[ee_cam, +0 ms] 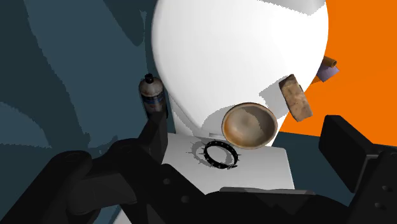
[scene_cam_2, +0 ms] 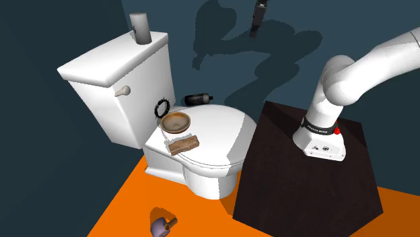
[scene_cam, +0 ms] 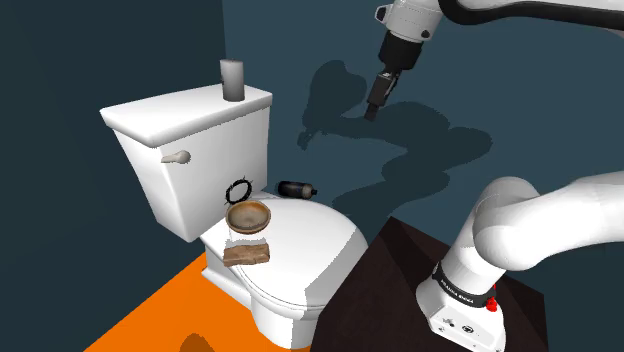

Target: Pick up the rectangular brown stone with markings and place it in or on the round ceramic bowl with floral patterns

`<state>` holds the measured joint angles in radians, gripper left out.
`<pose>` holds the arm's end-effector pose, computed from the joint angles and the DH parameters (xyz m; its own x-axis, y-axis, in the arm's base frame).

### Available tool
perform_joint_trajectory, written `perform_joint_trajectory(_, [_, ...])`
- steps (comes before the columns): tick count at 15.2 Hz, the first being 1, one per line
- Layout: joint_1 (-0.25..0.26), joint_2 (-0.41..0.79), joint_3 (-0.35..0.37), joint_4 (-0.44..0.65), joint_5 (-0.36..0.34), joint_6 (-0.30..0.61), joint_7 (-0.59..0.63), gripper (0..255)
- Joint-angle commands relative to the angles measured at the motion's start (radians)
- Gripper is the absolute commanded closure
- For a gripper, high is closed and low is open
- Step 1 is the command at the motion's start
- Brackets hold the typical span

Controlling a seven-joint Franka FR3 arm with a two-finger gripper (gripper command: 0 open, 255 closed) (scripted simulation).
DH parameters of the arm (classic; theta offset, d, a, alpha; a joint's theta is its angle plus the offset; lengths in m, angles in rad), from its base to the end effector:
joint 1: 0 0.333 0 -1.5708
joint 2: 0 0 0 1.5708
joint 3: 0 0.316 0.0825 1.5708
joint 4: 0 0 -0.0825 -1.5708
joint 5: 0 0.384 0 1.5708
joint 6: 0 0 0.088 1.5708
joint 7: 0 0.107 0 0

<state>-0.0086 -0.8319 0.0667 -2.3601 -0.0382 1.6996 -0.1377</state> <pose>0.3068 0.0214 0.6147 0.9703 0.1853 0.1553 0.1694 -0.9794 0.1097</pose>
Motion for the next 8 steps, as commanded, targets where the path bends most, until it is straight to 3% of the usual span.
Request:
perform_joint_trajectory(1, [0.0, 0.0, 0.0, 0.0, 0.0, 0.0, 0.0, 0])
perform_joint_trajectory(8, [0.034, 0.138, 0.007, -0.109, 0.021, 0.232, -0.035, 0])
